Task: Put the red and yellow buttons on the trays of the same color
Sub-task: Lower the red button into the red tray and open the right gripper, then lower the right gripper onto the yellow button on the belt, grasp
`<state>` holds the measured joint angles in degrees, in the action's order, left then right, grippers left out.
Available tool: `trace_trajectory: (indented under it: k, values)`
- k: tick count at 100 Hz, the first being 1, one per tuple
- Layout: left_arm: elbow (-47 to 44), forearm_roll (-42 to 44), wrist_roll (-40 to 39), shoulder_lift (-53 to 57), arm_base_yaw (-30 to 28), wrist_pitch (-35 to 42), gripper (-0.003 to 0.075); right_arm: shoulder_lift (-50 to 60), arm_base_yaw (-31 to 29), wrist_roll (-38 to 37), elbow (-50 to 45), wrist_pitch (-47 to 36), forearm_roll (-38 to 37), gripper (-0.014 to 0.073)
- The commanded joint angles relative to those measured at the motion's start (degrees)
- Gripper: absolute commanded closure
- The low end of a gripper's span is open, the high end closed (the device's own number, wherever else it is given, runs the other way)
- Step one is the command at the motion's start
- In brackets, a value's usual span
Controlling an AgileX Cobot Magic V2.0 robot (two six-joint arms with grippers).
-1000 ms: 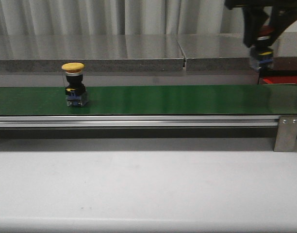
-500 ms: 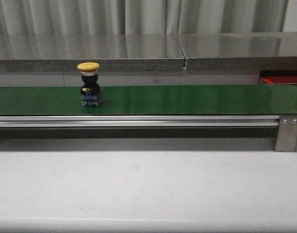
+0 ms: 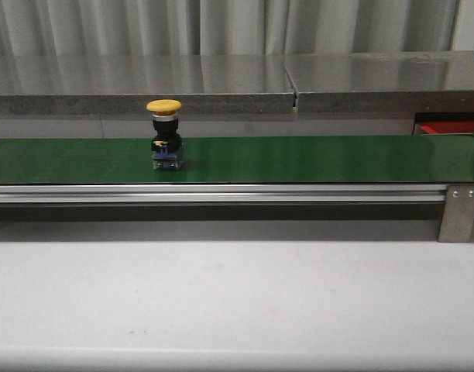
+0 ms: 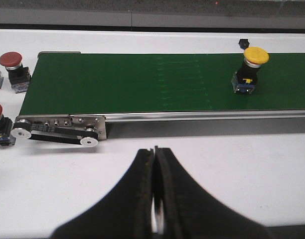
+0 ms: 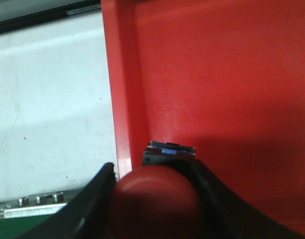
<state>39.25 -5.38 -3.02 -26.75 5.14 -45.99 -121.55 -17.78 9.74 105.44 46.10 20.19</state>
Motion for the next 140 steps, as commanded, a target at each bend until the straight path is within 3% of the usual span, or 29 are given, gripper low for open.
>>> trace_trajectory:
  k: [1,30,58,65,77,85,105,140]
  values:
    - [1.4,-0.3,0.0,-0.3,0.5,3.9,0.0741,1.6,0.0,0.7,4.3,-1.7,1.6,0.0459]
    - [1.4,-0.3,0.0,-0.3,0.5,3.9,0.0741,-4.1,0.0,0.6,11.8,1.8,1.6,0.0459]
    - [1.4,-0.3,0.0,-0.3,0.5,3.9,0.0741,-6.3,0.0,0.6,12.1,1.7,1.4,0.0428]
    - [1.4,-0.3,0.0,-0.3,0.5,3.9,0.0741,-6.6,0.0,0.6,12.1,1.8,1.4,0.0338]
    - [1.4,-0.3,0.0,-0.3,0.5,3.9,0.0741,-6.6,0.0,0.6,12.1,1.7,1.5,0.0048]
    - [1.4,-0.3,0.0,-0.3,0.5,3.9,0.0741,-6.4,0.0,0.6,12.1,1.5,1.5,-0.0067]
    - [1.4,-0.3,0.0,-0.3,0.5,3.9,0.0741,-5.0,0.0,0.8,12.1,1.5,1.3,-0.0012]
    - [1.4,-0.3,0.0,-0.3,0.5,3.9,0.0741,2.7,0.2,3.1,10.0,4.9,0.8,-0.0011]
